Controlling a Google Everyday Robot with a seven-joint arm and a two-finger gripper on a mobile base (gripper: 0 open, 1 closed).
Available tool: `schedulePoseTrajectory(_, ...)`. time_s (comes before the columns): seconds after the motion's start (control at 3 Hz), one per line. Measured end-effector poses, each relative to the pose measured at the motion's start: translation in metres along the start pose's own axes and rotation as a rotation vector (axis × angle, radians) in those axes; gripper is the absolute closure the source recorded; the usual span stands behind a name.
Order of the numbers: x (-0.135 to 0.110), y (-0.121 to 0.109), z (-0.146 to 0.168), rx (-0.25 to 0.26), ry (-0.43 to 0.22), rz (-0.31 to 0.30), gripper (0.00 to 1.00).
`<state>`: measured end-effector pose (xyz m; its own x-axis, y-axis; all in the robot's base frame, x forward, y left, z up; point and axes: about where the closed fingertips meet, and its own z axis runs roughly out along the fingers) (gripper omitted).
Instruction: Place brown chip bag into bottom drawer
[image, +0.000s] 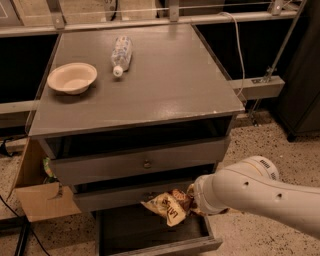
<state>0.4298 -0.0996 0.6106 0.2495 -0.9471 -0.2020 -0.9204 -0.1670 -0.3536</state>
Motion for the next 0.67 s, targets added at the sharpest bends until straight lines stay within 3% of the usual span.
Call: schedulePoseTrajectory(0.67,0.062,0.013,0.071,-0.053,-0.069,0.077,1.00)
